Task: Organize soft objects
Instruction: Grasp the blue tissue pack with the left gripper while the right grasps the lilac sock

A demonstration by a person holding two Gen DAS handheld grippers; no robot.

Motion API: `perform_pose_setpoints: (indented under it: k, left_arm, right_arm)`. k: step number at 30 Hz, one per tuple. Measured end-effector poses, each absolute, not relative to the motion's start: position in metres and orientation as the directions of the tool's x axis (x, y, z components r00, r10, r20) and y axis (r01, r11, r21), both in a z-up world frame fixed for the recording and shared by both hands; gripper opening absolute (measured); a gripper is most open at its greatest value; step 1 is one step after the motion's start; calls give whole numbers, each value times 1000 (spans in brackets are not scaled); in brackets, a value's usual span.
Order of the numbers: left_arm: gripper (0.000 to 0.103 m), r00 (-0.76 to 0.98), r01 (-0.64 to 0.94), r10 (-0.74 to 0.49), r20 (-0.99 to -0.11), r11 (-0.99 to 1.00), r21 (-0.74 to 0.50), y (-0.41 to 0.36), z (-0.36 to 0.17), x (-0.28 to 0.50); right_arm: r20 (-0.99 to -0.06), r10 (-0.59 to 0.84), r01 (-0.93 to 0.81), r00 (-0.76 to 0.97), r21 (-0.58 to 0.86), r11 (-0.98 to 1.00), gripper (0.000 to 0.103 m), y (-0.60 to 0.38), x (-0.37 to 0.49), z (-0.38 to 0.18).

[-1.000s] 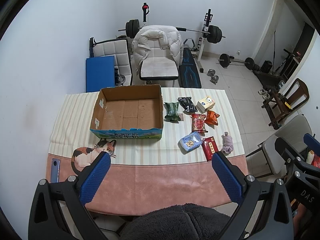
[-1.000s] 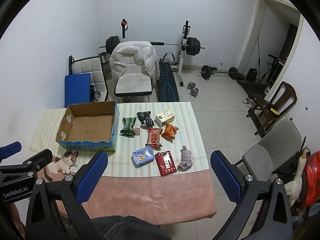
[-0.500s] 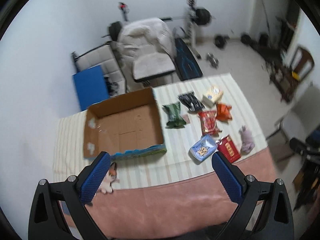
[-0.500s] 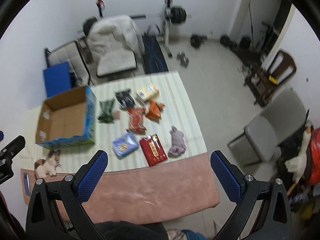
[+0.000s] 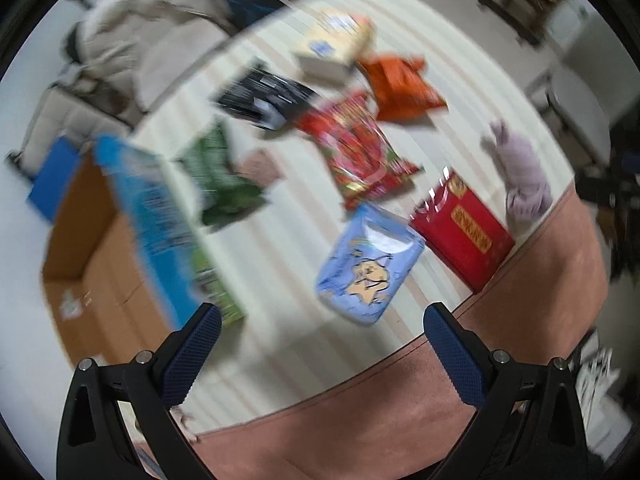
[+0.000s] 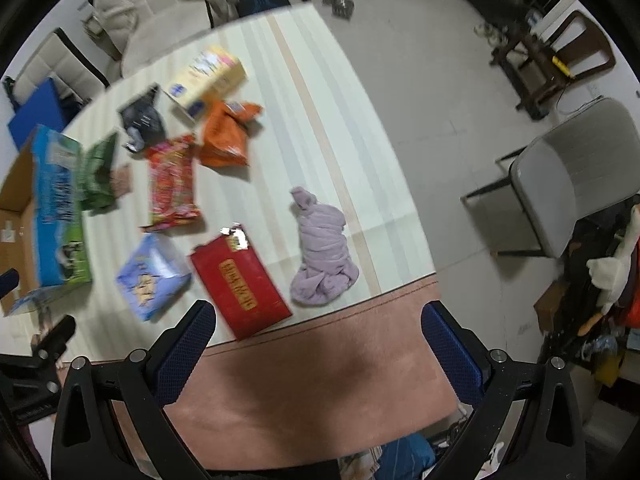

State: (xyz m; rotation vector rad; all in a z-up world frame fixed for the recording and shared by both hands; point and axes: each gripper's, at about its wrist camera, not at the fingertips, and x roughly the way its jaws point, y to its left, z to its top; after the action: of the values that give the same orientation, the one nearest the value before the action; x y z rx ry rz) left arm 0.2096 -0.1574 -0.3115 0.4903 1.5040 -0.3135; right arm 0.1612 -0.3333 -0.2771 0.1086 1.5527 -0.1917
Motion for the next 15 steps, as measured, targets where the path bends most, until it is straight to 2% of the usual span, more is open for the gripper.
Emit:
perform_pose_setpoints:
  k: [6, 10, 11, 15]
  left_arm:
    - [103, -74, 633, 174, -982, 769, 89, -187, -388, 217]
    - [103, -146, 621, 154, -977, 783, 31, -192, -415, 224]
    - [100, -156, 612, 147, -977, 790, 21, -192, -420, 225]
    - [78, -200, 568, 143, -969, 823, 4, -186, -436, 228]
  right_arm:
    - [-993, -1, 196, -116, -23, 980, 103, -350, 175, -345]
    - [-986, 50, 201, -158, 17, 980, 103, -355, 181, -378]
    - [-985, 62, 203, -164, 28, 979, 103, -356, 183, -384]
    - [-976, 97, 230, -193, 51, 972, 102, -359, 186, -406]
